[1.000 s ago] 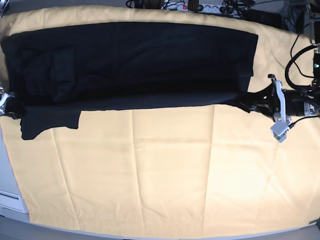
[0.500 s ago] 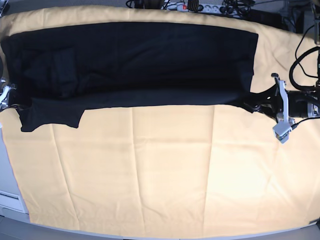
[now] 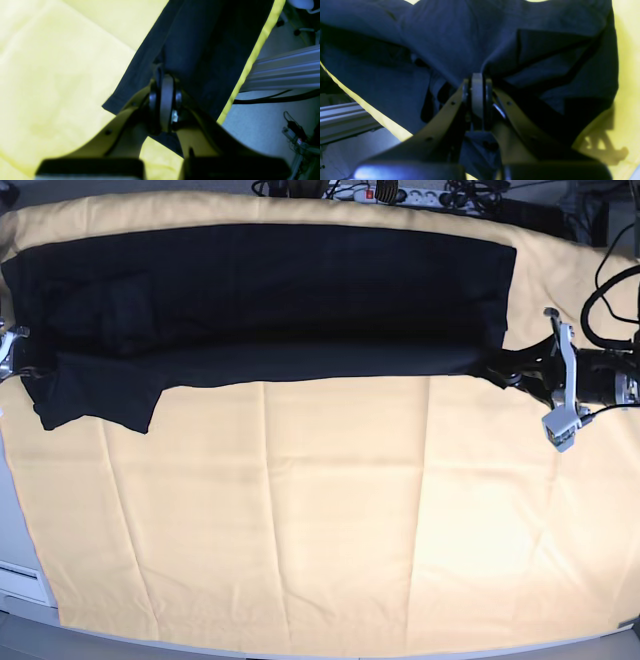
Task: Fold the T-shirt properly
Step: 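Lay the folded edge down and smooth it with both grippers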
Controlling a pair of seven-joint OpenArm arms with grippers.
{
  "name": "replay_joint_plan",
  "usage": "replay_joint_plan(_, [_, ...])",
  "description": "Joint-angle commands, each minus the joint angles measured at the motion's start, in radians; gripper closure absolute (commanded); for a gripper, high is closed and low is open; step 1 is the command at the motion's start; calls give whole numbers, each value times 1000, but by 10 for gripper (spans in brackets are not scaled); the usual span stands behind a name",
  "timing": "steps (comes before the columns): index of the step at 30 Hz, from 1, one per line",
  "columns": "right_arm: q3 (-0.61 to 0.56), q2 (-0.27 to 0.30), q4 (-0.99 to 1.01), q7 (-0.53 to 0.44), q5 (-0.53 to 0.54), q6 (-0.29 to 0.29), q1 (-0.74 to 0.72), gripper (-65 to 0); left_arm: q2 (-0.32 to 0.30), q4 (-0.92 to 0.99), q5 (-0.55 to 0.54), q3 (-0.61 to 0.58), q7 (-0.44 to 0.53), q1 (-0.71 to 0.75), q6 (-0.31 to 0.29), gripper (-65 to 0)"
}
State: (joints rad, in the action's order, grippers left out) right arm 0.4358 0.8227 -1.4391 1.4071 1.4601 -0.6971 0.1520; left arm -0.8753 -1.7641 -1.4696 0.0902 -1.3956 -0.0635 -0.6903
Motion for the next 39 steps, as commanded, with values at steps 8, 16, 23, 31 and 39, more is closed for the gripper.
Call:
replay_joint_plan(8, [12, 41, -13, -11, 23, -1, -11, 0, -26, -14, -14, 10, -1, -14, -8, 0])
replay_joint_plan(16, [12, 61, -13, -11, 23, -1, -11, 0, -26, -43, -14, 10, -1, -7, -8, 0])
replay_joint_plan(23, [12, 62, -13, -11, 23, -1, -11, 0, -81, -134, -14, 10, -1, 94, -8, 0])
replay_joint_plan(31, [12, 59, -13, -11, 23, -1, 43, 0, -125, -166, -14, 10, -1, 170, -8, 0])
replay_joint_plan(39, [12, 46, -13, -11, -29, -1, 67, 0, -122, -164, -14, 10, -1, 196, -8, 0])
